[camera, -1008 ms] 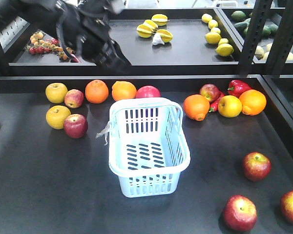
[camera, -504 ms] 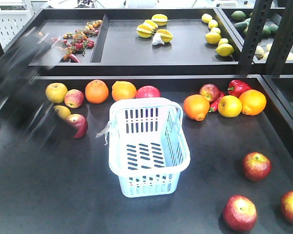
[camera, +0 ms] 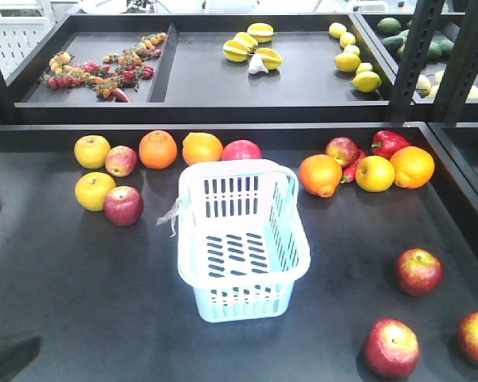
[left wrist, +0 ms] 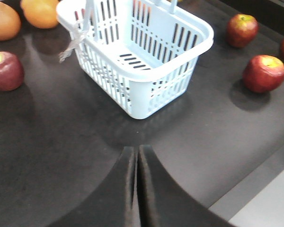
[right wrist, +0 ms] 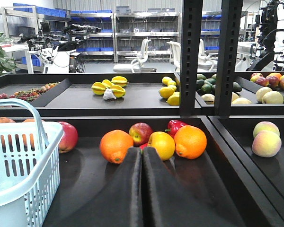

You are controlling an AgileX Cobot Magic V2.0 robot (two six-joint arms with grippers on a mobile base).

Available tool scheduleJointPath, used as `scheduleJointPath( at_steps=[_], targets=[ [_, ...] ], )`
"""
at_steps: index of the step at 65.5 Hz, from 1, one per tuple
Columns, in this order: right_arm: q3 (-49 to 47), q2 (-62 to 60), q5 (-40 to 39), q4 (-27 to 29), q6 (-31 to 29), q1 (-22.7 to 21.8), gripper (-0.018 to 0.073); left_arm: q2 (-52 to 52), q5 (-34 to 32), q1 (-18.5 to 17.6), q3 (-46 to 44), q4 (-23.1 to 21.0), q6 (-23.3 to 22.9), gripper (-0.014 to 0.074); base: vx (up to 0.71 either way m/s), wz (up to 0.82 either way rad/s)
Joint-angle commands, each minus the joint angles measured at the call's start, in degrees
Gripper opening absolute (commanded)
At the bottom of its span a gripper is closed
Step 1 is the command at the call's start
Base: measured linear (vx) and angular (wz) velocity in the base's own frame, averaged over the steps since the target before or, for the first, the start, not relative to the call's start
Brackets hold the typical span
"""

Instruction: Pick three apples into basket with both arms

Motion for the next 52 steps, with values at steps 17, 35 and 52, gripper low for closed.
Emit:
scheduleJointPath(
  at_steps=[17,35,52],
  targets=[
    [0.8,-0.6,-5.8,-0.1,0.0,-0.4,-0.0005,-2.9,-4.8,-0.3,3.8,-1.9,-0.6,-0.0008,0.0,0.0],
    [0.8,-0.6,-21.9,15.6,19.8,-0.4,-0.0005,-2.9,-4.7,-0.3,3.8,-1.9,-0.6,-0.0008,0.0,0.0],
    [-13.6,1.7,-9.2,12.0,25.1,-0.4,-0.0004,-2.9,-4.8,-0.3,3.8,-1.9,-0.6,-0.0008,0.0,0.0]
  ],
)
